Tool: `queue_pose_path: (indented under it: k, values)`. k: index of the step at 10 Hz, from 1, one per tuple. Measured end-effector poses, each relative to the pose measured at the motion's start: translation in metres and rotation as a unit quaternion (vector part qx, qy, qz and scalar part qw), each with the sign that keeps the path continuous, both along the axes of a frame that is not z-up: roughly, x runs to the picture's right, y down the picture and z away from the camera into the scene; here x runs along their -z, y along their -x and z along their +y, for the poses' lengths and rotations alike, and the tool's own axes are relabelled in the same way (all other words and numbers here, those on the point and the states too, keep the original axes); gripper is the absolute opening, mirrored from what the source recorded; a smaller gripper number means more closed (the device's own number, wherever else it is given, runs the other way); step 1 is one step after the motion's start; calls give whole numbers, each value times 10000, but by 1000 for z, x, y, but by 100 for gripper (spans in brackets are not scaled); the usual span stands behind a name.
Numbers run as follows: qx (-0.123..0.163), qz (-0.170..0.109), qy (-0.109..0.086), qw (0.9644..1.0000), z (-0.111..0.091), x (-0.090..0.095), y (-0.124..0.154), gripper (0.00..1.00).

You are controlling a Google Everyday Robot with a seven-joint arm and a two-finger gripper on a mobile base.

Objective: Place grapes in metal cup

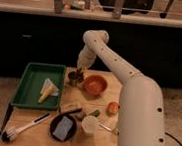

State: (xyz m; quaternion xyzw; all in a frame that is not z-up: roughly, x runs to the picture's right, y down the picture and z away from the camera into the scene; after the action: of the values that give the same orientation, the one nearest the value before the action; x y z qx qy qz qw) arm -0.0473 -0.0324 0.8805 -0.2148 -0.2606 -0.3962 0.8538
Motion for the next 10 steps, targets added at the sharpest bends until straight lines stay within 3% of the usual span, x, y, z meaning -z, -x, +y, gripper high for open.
queue_pose_path:
  k: [8,10]
  values:
    - [764,-149,249,9967,0,14,38,2]
    - [844,-131,355,9957,-1,10,38,19]
